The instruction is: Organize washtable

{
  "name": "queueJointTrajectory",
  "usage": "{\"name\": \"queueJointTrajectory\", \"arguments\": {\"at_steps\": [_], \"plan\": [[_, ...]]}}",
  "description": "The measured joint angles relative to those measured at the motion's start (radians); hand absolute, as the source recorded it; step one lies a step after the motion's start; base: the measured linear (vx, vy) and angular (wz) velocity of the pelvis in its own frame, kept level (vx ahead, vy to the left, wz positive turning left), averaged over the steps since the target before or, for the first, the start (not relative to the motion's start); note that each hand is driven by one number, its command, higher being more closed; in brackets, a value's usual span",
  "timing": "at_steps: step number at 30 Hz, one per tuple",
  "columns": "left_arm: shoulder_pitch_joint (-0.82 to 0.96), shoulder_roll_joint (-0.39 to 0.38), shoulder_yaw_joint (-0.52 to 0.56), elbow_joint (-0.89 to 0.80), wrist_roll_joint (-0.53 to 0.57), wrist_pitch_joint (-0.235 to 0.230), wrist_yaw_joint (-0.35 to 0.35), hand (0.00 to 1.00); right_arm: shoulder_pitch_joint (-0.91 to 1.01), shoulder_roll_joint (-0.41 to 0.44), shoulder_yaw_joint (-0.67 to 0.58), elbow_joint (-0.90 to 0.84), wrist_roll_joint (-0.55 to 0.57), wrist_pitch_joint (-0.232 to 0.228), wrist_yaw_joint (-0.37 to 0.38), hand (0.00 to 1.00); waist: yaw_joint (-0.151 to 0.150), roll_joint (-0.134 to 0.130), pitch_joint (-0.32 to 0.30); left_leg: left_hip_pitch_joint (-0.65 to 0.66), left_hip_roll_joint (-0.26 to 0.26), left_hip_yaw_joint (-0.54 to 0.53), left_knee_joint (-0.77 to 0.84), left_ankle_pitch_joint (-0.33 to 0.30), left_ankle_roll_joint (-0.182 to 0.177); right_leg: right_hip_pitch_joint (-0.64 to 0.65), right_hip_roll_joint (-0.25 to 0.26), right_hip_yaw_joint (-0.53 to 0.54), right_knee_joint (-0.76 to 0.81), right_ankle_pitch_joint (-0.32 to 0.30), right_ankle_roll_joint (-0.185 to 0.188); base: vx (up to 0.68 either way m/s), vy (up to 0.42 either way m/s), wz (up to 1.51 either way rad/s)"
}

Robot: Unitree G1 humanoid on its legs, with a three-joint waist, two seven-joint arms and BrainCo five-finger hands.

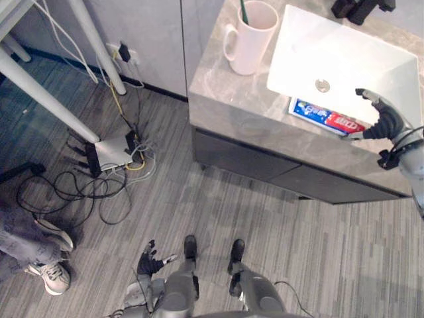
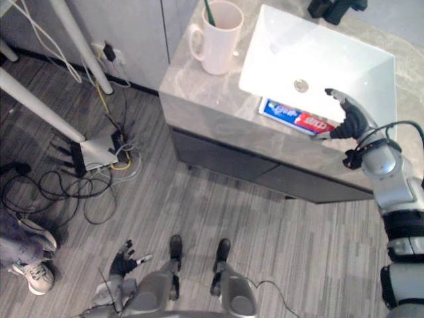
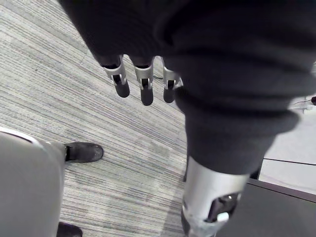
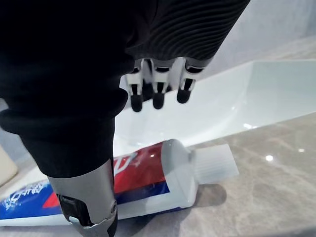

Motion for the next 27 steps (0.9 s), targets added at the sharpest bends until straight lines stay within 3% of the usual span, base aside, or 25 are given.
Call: {"name": "queueJointTrajectory", "arguments": {"at_steps": [10,11,17,27], "plan": [[-0.010,0.005,-0.001,0.000,0.000,0.000,0.000,0.00,-0.001,0.002,0.003,0.000,0.002,0.001,-0.001,0.00,0.000,-0.001,0.019,-0.006,0.000,-0.001,0.000,0.001,0.000,-0.006,0.000,-0.001,0.000,0.000,0.000,0.02,0.006,0.00],[-0.011,0.006,-0.001,0.000,0.000,0.000,0.000,0.00,-0.001,0.002,0.003,0.000,0.002,0.001,-0.001,1.00,0.000,-0.002,0.019,-0.006,0.001,-0.001,0.000,0.001,0.000,-0.006,0.001,-0.001,0.000,0.000,0.000,0.06,0.008,0.00],[-0.016,0.019,-0.001,0.000,0.000,0.001,0.001,0.00,-0.001,0.001,0.017,-0.009,0.013,-0.007,0.000,1.00,-0.002,-0.014,0.028,-0.012,0.002,0.003,0.000,-0.001,-0.005,-0.014,0.002,0.003,0.002,0.001,-0.001,0.04,0.009,-0.02],[-0.025,0.019,-0.001,0.003,-0.001,0.004,0.005,0.00,-0.024,0.000,0.039,-0.040,0.039,-0.010,-0.001,1.00,-0.001,-0.008,0.032,-0.035,0.031,-0.004,0.000,0.003,-0.005,-0.041,0.020,0.024,0.015,0.004,-0.006,0.06,-0.010,0.01]]}}
